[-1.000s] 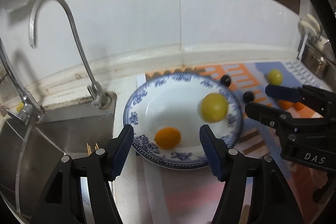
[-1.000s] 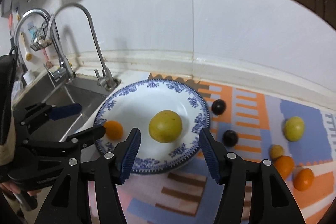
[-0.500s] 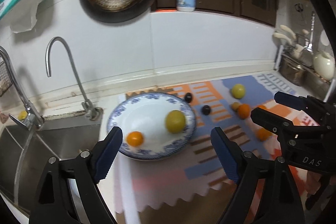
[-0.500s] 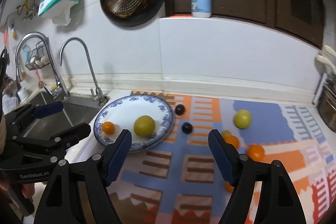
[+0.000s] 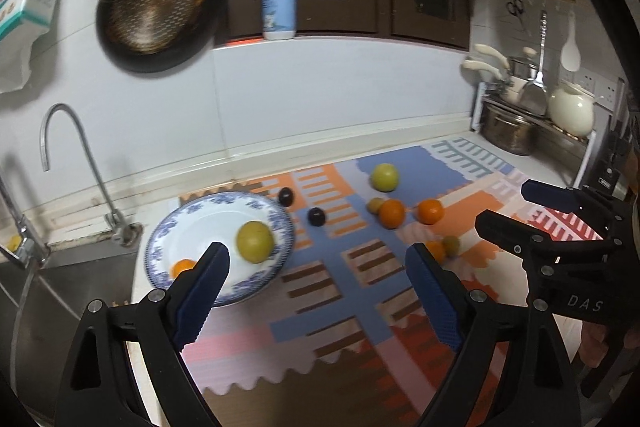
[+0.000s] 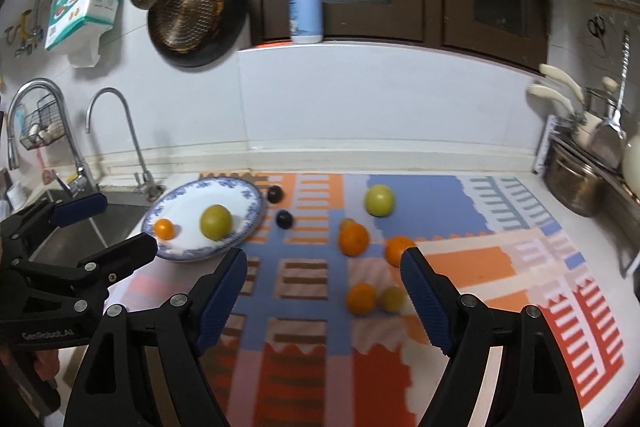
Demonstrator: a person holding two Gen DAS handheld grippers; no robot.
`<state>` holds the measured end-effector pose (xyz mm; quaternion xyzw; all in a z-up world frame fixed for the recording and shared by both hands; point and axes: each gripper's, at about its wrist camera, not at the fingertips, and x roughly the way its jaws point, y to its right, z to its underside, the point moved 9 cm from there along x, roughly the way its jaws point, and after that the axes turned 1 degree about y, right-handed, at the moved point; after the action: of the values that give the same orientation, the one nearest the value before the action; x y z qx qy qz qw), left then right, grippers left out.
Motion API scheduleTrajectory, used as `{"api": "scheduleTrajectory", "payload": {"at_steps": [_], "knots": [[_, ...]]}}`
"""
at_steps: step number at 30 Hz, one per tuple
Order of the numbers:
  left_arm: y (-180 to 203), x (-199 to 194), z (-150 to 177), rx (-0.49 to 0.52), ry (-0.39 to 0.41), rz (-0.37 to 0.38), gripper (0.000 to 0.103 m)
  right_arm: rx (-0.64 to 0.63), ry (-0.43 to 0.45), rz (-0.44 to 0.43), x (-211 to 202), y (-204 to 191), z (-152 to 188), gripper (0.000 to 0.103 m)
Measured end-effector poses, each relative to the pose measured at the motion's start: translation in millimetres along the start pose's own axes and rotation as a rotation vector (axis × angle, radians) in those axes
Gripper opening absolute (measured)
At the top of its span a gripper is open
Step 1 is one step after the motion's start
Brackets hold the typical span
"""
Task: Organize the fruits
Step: 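Move both grippers back over the remaining fruits on the mat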
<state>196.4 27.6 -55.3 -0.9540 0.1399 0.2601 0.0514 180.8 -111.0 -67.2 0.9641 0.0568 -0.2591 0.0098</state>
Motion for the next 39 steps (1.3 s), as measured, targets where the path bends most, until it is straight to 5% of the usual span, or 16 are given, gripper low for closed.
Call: {"api": "scheduleTrajectory", "payload": {"at_steps": [12, 21, 39], "knots": [[62.9, 31.2, -1.5, 0.036, 0.018, 0.052, 0.089, -0.046, -0.024, 0.004, 4.1, 63.3, 7.4, 0.079], [102.8, 71.1, 12.8, 0.142, -0.039, 0.105, 0.07, -0.165, -0.092, -0.057, 34.0, 85.2, 25.7, 0.078], [134.9, 131.2, 47.9, 0.316, -0.194, 0.235, 0.046, -0.404, -0.249, -0.295, 95.0, 69.3, 73.3, 0.046]]}}
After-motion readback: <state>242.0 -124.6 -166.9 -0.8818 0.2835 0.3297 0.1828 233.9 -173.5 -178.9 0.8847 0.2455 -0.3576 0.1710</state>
